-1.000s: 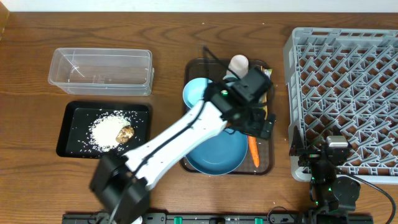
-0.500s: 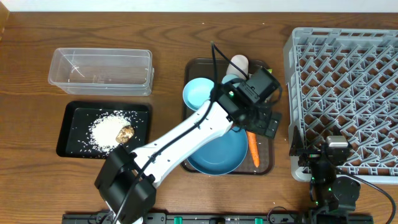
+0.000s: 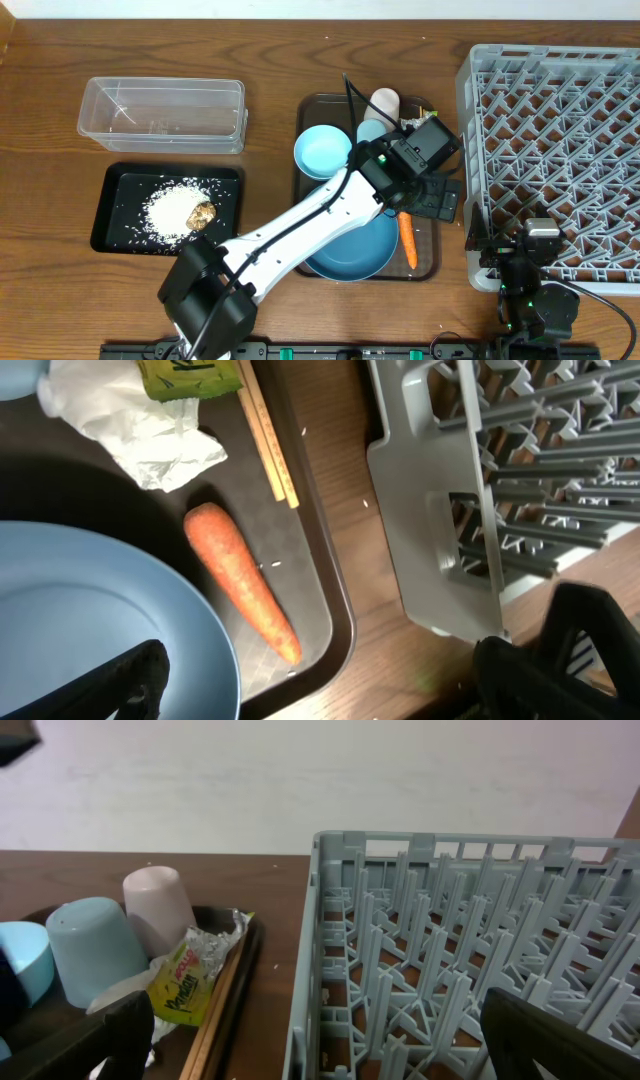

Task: Sort waste into correct bins and load items into the dishwasher rack
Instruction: 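Move the left gripper over the carrot on the brown tray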

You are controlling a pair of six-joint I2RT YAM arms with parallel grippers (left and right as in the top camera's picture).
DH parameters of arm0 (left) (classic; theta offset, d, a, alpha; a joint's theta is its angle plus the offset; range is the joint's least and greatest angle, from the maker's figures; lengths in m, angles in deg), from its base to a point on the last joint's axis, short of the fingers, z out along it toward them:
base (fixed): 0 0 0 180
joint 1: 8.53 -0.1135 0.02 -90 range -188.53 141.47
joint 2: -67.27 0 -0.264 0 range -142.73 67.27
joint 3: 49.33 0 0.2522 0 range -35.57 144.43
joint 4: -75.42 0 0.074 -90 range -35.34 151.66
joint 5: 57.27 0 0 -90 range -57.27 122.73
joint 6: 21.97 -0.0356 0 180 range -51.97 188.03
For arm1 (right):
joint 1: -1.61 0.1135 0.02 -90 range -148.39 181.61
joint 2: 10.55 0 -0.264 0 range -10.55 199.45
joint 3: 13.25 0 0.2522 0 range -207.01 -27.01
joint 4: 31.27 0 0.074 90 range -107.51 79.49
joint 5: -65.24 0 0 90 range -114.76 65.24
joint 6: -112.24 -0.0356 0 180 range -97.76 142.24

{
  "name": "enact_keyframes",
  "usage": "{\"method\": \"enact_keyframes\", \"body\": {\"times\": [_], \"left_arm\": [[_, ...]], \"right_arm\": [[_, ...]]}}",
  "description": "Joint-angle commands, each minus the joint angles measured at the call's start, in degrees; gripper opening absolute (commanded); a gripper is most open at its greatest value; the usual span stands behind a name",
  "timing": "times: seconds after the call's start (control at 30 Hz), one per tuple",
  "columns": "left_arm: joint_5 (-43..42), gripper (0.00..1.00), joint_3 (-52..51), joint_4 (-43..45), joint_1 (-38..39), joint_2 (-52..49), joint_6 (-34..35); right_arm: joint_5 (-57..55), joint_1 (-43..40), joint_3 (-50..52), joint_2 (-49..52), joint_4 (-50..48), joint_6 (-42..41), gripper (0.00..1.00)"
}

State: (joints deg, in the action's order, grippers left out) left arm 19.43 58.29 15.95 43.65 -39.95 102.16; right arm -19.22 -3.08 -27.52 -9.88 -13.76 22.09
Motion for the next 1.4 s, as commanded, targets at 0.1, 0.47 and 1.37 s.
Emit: {"method": "enact_keyframes", "body": {"times": [0.1,0.47,1.37], "left_arm": [[0.72,0.98,0.85,3.08,-0.24,-5.42,1.99],[0.76,0.98,0.85,4.31,-1.38,-8.52,2.23],[0.98,0.98,-4.35,5.53,-0.13,-8.59,6.71]], "right_arm": [[0.04,-0.92,0.2,-0.33,0.09,0.87,0.99],[0.07,-0.92,0.2,-0.33,0.09,0.87,0.99],[0.07,-0.92,0.2,-0.33,0.09,0.87,0.99]]}}
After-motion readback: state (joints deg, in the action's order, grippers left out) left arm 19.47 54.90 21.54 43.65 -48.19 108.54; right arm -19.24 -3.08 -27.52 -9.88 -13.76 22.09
